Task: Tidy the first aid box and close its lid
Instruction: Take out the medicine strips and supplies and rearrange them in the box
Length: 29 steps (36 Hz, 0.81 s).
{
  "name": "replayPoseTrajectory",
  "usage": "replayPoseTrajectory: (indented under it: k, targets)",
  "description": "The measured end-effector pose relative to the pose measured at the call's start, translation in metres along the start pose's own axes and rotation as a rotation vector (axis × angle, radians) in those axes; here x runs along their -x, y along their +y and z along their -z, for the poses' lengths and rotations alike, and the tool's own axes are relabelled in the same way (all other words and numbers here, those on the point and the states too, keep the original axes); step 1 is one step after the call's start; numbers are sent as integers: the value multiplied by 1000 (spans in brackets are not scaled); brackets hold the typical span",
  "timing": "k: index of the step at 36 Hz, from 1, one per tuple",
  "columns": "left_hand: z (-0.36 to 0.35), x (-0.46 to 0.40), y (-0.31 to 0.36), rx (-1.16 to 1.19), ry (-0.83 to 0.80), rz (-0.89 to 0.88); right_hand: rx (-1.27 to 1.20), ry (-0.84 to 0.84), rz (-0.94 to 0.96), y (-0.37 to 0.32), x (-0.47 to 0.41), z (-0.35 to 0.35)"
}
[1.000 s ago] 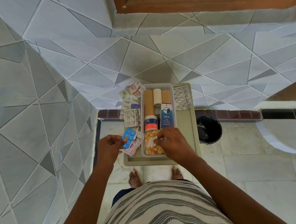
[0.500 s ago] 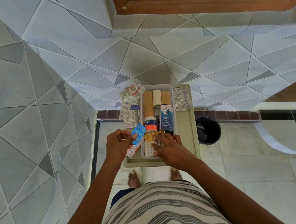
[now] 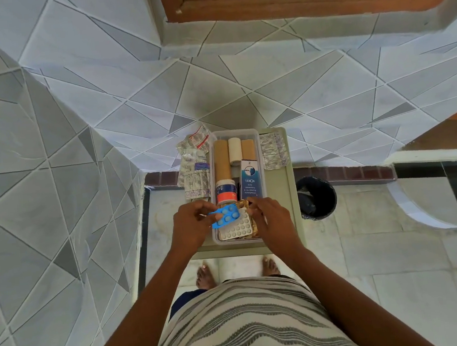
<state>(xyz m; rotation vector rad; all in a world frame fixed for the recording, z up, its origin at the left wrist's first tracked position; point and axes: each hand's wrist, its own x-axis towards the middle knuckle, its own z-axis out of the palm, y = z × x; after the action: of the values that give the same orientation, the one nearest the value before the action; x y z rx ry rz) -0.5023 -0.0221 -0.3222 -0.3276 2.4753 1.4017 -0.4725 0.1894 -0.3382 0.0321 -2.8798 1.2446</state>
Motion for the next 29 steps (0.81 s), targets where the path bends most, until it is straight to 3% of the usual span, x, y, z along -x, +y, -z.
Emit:
replayPoseTrajectory:
  k: [7, 14, 21, 25, 29]
  targets:
    - [-24, -3, 14, -156, -5, -115, 106, -107, -124, 4, -10, 0]
    - [-40, -5, 8, -582, -104, -359, 283, -168, -92, -4, -13, -2]
    - [-43, -2, 1, -789, -83, -485, 432, -193, -21, 2, -8, -13]
    - [-40, -2, -2, -729, -84, -485, 400, -153, 1, 4, -7, -16]
    - [-32, 1, -2, -381, 48, -440, 268, -54, 0, 11, -1, -13]
